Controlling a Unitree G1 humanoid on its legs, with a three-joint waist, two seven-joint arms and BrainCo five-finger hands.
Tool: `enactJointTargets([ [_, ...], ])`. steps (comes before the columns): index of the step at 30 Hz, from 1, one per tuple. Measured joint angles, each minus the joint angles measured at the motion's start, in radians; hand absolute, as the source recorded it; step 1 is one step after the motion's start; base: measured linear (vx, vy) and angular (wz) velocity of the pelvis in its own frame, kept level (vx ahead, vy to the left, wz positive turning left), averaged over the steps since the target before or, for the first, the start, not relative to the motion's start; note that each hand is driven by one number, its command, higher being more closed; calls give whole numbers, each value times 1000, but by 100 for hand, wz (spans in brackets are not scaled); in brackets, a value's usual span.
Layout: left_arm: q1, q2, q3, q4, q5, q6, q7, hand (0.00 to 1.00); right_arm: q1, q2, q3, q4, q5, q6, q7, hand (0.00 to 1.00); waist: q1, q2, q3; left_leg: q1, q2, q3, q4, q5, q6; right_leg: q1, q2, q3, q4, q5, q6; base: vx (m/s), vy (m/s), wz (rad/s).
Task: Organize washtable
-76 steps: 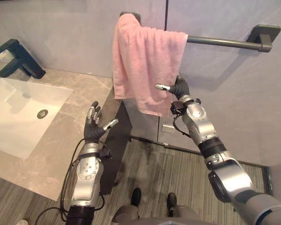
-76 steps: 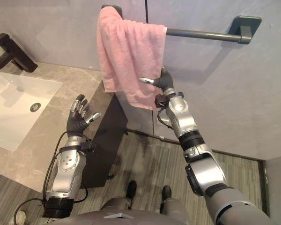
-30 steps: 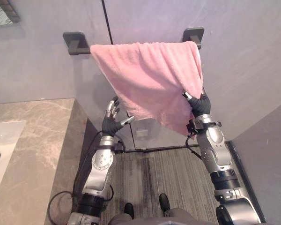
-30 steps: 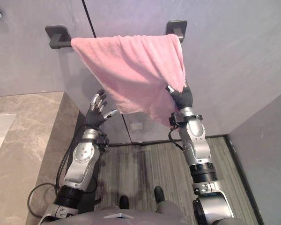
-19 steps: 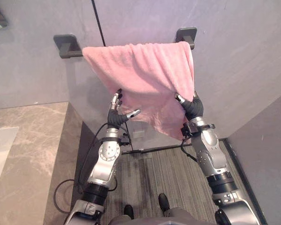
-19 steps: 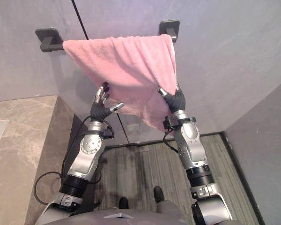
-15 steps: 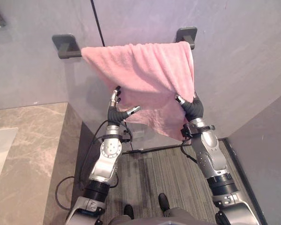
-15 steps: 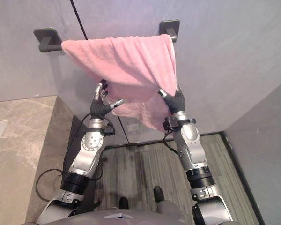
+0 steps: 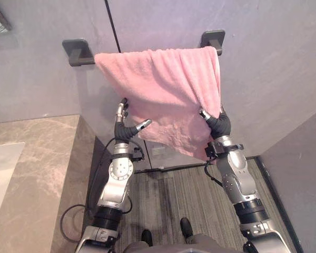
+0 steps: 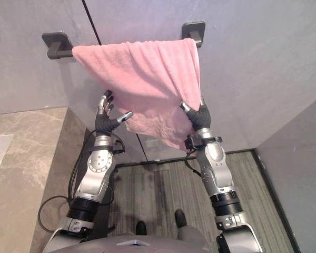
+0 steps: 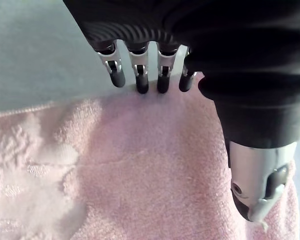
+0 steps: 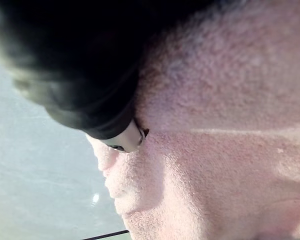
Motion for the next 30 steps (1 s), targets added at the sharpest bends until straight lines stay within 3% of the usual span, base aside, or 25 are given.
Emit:
enactJointTargets([
  [13, 3, -1, 24, -5, 0, 4, 2, 0, 20, 30, -13, 0, -8, -11, -9, 100, 2, 2, 0, -2, 2, -8, -2, 0, 0, 4, 0, -14, -4, -2, -2, -2, -2, 3],
  [23, -91, 2, 17, 108, -37, 15, 18, 0, 15, 32, 4, -7, -7, -11, -9, 100, -11, 2, 0, -3, 2, 8, -6, 0, -1, -6, 2, -1, -4, -2, -2, 4, 1, -4],
  [24, -104, 2, 14, 110, -43, 15, 22, 100, 12, 32, 10, -7, -7, -11, -9, 100, -11, 2, 0, -4, 2, 16, -7, -1, -1, -10, 3, 7, -4, -2, -2, 19, 6, -18],
  [30, -170, 1, -8, 147, -49, 15, 32, 100, 5, 32, 31, -7, -6, -13, -11, 100, -14, 3, 0, -1, -2, 45, -4, -1, -2, -23, 3, 31, -2, -1, -2, 26, 4, -12],
])
